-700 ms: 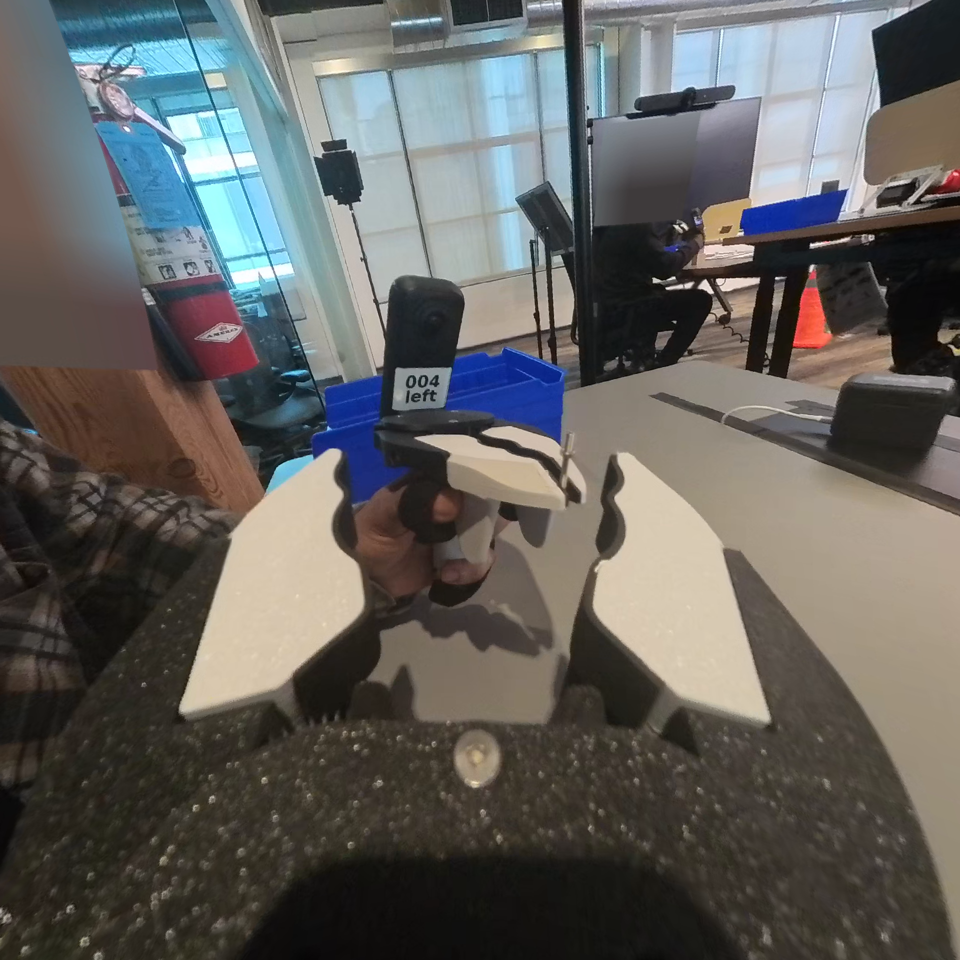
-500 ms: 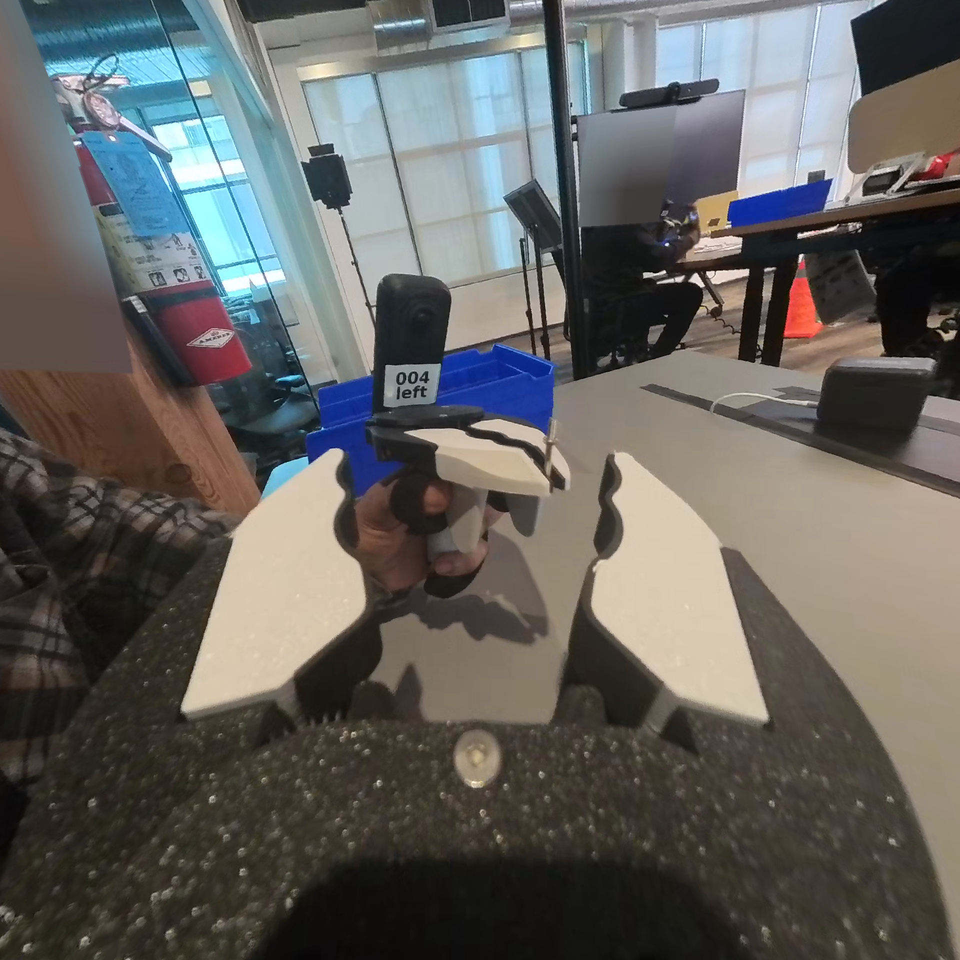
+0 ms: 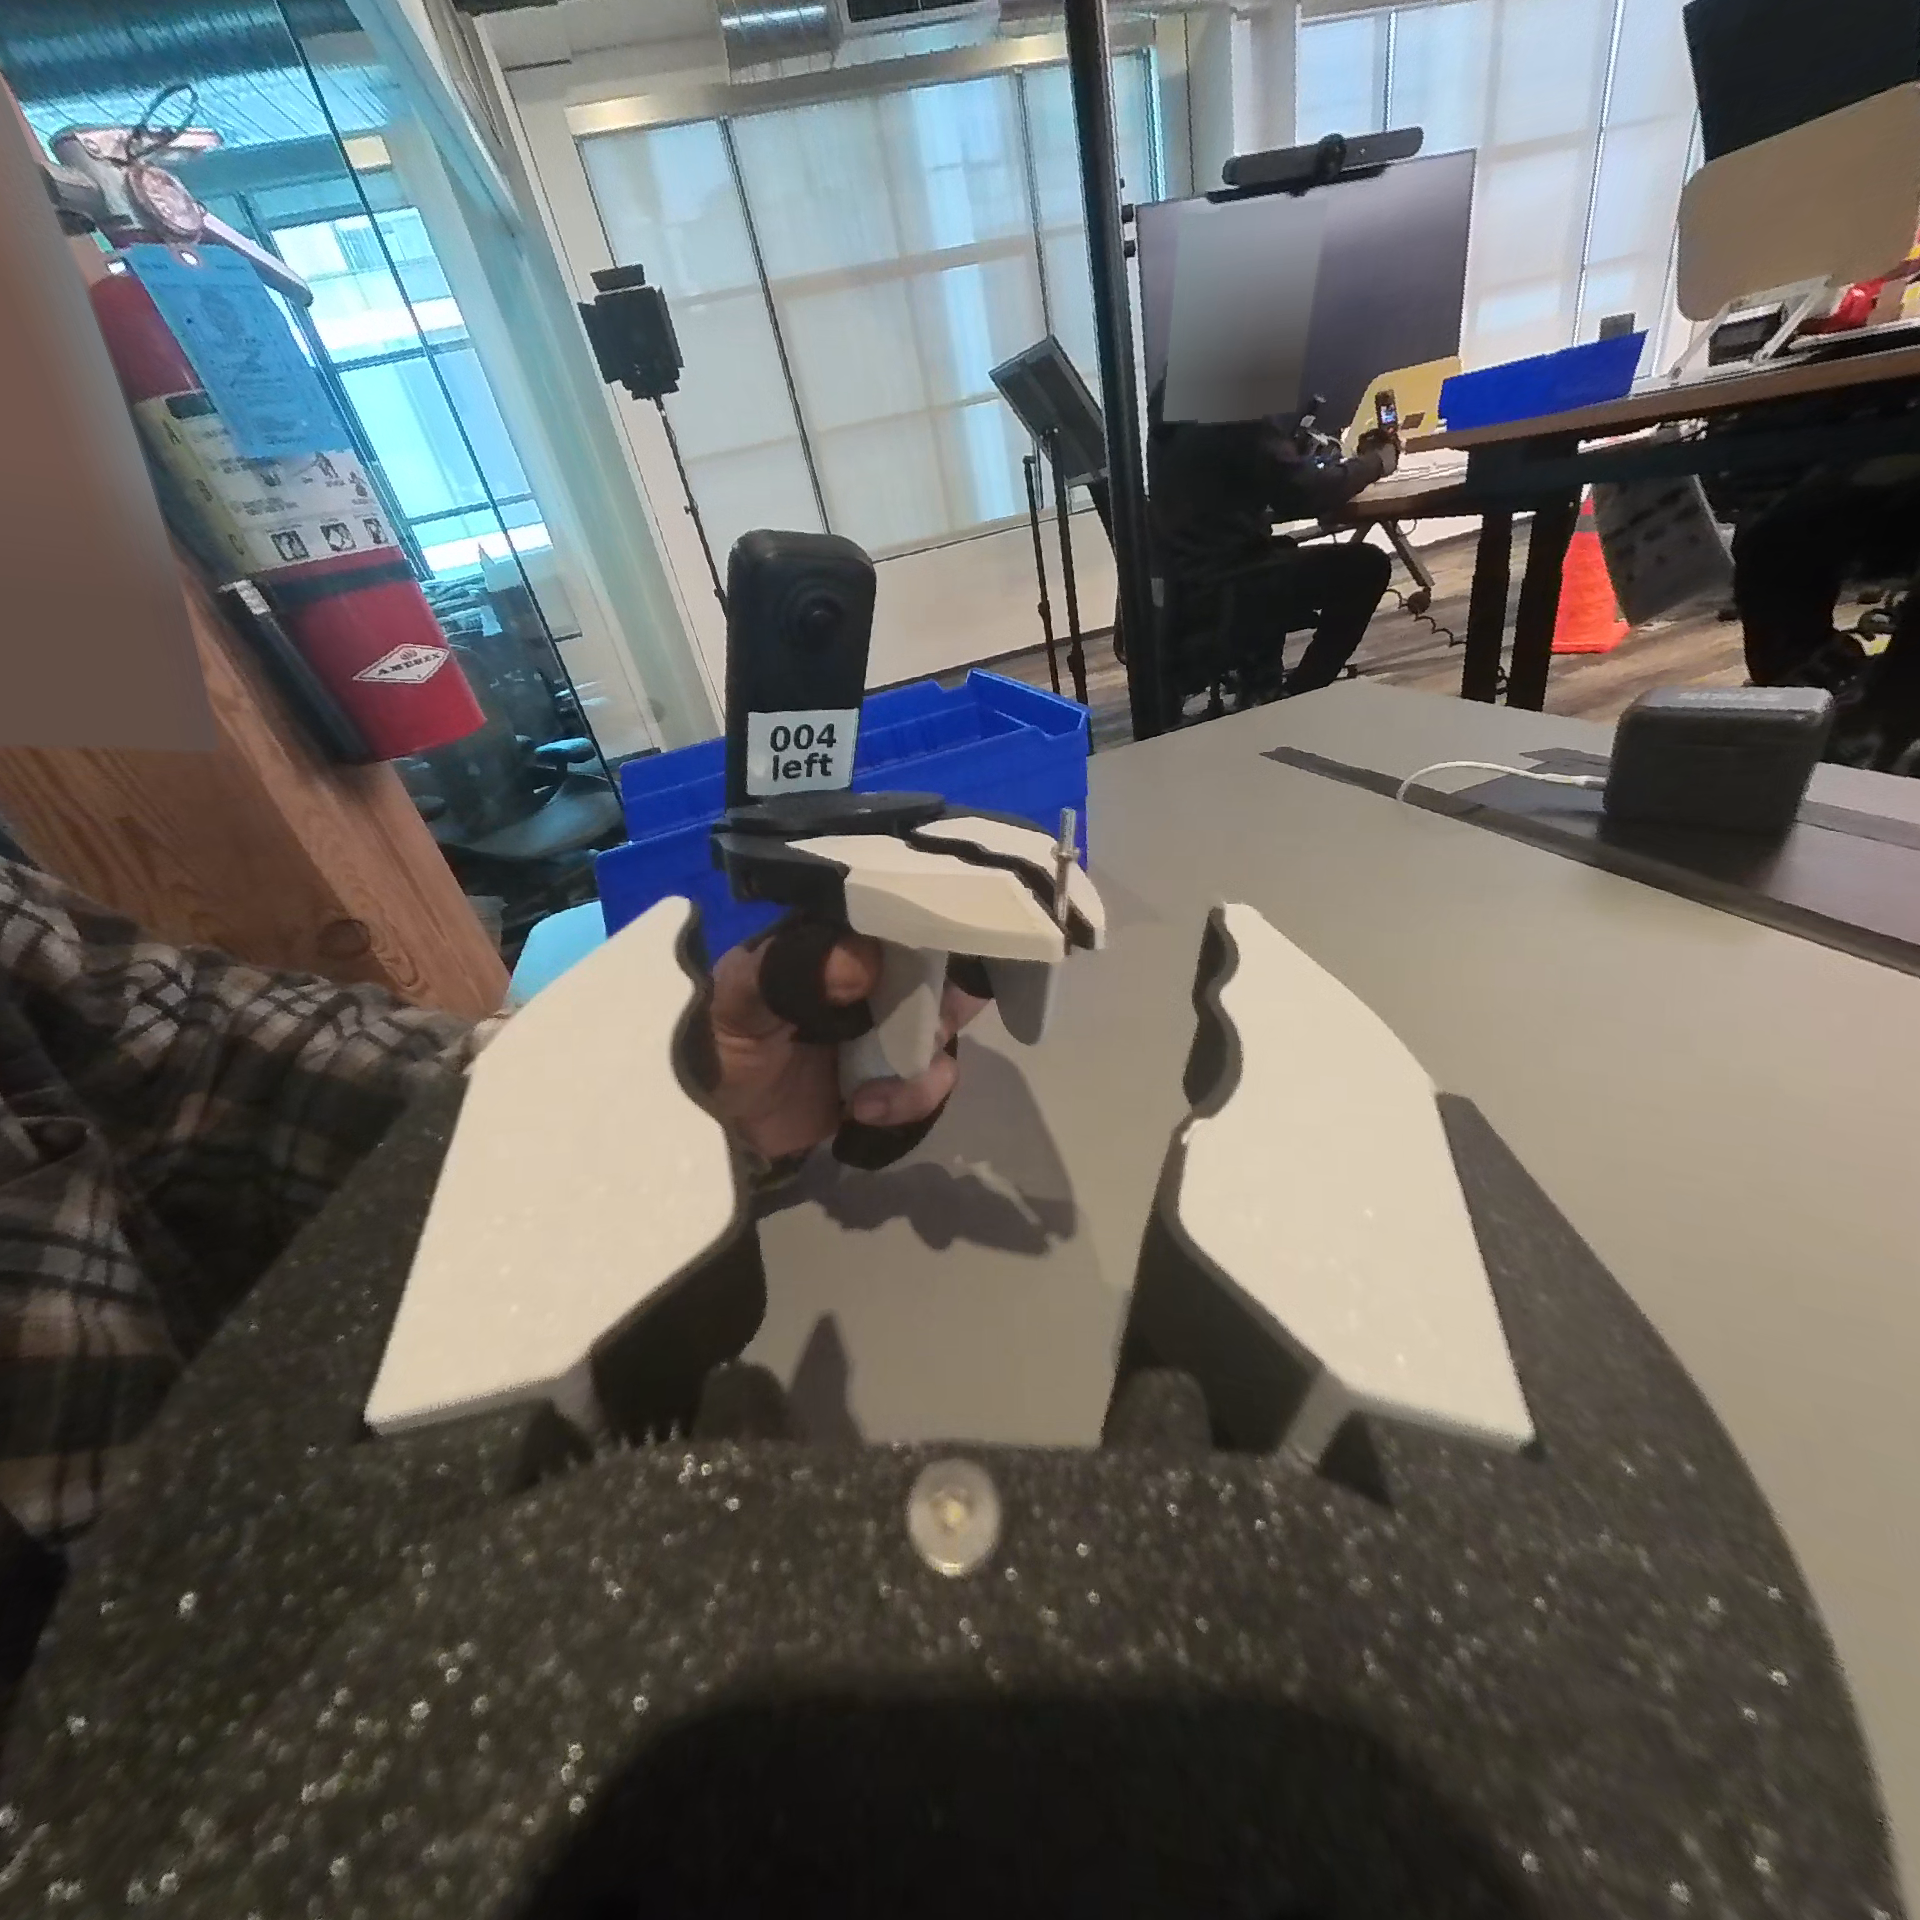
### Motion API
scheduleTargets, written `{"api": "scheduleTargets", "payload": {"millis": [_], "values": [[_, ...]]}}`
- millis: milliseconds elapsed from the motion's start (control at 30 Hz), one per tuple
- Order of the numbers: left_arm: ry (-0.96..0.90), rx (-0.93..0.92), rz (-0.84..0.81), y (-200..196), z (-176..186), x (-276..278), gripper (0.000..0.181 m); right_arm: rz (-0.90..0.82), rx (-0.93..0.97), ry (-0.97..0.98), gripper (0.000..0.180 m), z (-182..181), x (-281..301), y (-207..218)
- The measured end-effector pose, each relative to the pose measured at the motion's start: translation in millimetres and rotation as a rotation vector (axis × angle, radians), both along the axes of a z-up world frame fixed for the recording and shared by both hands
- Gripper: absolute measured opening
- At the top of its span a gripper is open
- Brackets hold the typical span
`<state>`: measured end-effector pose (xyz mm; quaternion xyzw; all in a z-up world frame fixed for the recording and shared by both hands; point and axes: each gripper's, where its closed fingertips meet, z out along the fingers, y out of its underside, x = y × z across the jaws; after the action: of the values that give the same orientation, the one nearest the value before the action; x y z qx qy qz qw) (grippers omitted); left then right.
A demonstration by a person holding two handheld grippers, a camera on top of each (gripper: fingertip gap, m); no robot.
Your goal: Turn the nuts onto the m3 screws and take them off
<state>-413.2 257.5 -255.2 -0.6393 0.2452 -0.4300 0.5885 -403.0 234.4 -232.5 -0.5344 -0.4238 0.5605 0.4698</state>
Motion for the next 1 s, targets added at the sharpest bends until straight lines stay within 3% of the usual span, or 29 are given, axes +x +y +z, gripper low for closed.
{"api": "scheduleTargets", "payload": {"millis": [467,733,833,1000], "values": [[0.005,0.001,-0.014,-2,0,2,0.004,0.125,0.019,-0.001,0.09,6,-30,-20],[-0.001,0.001,-0.001,0,1,-1,0.004,0.075,0.045,-0.047,0.088,4,-10,-13],[0.006,-0.002,-0.004,-1,1,1,0.004,0.07,0.105,-0.134,0.076,14,4,4],[0.04,-0.005,-0.003,0,-3,3,0.004,0.175,0.344,-0.554,0.044,13,20,24]]}}
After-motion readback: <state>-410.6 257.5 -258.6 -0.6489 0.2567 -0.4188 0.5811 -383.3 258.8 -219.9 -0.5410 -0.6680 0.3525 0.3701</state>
